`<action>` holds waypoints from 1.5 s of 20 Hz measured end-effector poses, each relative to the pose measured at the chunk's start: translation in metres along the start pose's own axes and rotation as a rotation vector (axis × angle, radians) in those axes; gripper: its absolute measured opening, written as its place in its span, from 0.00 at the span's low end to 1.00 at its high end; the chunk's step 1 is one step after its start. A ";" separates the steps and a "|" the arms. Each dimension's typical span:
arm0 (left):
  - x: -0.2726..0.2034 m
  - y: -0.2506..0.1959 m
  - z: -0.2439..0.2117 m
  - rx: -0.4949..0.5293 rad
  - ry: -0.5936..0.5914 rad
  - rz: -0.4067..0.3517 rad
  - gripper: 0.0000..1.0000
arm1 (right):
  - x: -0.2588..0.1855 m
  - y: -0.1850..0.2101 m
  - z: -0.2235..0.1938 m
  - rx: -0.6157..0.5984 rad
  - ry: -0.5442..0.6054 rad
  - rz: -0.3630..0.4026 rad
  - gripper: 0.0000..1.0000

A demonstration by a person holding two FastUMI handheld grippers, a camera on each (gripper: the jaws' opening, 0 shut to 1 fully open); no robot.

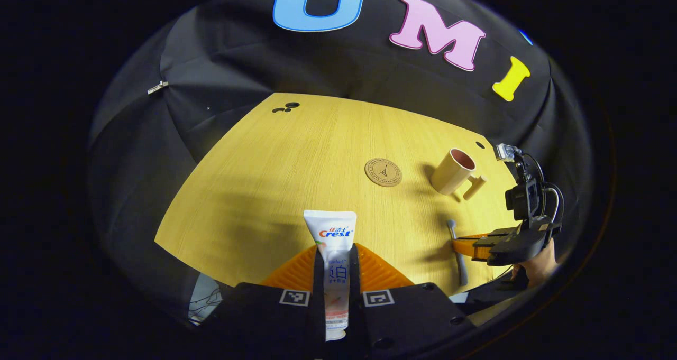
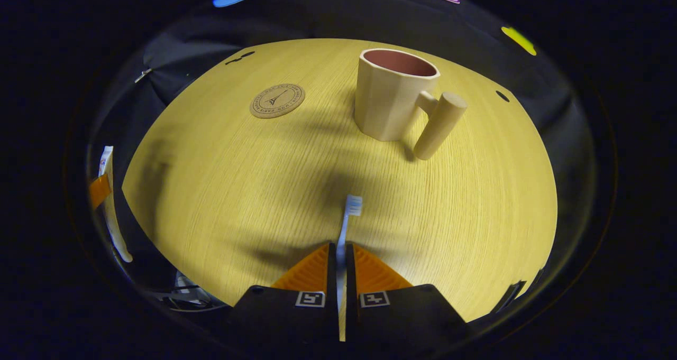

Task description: Put the toothbrush and toothpaste on the desktop into the cup, then pick up the cup and place it on the coaster on the desktop.

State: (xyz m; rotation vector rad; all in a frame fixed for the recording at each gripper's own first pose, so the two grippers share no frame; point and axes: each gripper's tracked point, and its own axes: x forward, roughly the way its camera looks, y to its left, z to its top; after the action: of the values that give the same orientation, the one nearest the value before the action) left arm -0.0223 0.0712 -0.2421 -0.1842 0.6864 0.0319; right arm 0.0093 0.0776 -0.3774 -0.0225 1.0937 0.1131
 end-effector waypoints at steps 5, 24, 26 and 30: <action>-0.002 -0.003 0.000 -0.015 -0.009 -0.006 0.23 | -0.001 -0.001 0.001 -0.004 0.004 0.038 0.05; 0.000 -0.058 0.039 0.053 -0.080 -0.074 0.21 | -0.110 -0.021 0.067 0.172 -0.391 0.276 0.05; -0.001 -0.075 0.052 0.069 -0.109 -0.108 0.25 | -0.126 -0.026 0.079 0.168 -0.434 0.286 0.05; -0.005 -0.114 0.090 0.069 -0.203 -0.195 0.21 | -0.153 -0.039 0.092 0.183 -0.493 0.300 0.05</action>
State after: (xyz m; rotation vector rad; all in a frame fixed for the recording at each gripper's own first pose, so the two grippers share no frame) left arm 0.0405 -0.0247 -0.1523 -0.1784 0.4645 -0.1583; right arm 0.0252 0.0332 -0.2007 0.3203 0.6047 0.2723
